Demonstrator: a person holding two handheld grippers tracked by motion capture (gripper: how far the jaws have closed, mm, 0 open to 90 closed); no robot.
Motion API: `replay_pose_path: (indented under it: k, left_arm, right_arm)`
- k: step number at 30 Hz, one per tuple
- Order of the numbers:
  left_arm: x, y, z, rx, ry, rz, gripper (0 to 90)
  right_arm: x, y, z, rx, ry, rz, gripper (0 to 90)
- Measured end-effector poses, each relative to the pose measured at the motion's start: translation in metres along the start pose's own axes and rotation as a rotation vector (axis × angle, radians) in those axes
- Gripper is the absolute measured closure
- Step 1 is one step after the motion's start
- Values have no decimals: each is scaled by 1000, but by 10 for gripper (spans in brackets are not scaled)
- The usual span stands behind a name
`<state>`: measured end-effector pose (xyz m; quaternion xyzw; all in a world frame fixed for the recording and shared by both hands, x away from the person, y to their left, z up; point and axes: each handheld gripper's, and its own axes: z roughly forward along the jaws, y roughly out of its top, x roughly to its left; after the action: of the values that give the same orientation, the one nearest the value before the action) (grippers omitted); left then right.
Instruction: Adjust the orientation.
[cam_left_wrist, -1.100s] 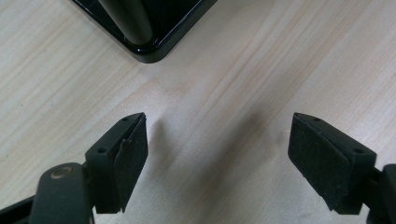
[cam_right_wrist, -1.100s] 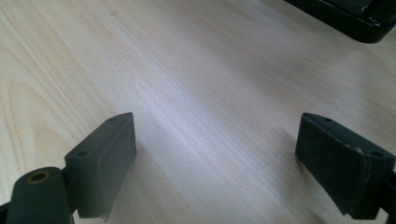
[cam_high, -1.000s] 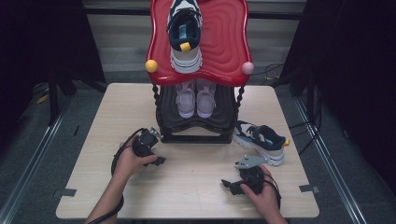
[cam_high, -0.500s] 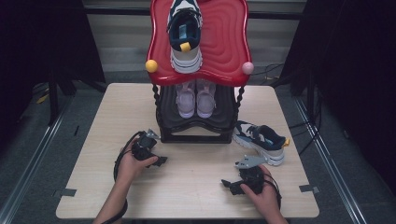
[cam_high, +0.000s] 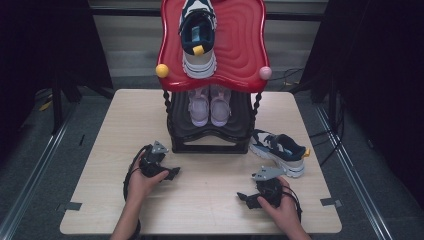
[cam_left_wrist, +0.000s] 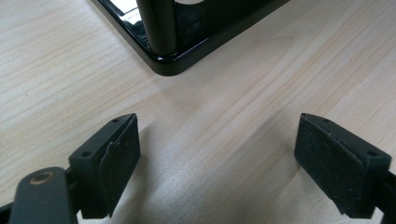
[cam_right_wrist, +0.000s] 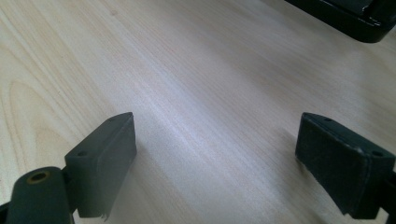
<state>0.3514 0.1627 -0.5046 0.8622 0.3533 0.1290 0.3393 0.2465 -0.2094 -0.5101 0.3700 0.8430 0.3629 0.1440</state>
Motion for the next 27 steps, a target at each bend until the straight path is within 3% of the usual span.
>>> replay_pose_path:
  k: [8,15,23,27]
  left_arm:
    - [-1,-8,0,-62,7,-3,133]
    - [-1,-8,-1,-62,10,0,132]
    - [-1,-8,0,-62,9,0,129]
    - [-1,-8,0,-63,7,-1,129]
  right_arm:
    - [0,0,0,0,13,-10,108]
    - [-3,-2,-3,-3,27,-26,133]
    - [-6,-2,-9,38,50,-40,144]
    - [-10,0,-17,24,63,-52,158]
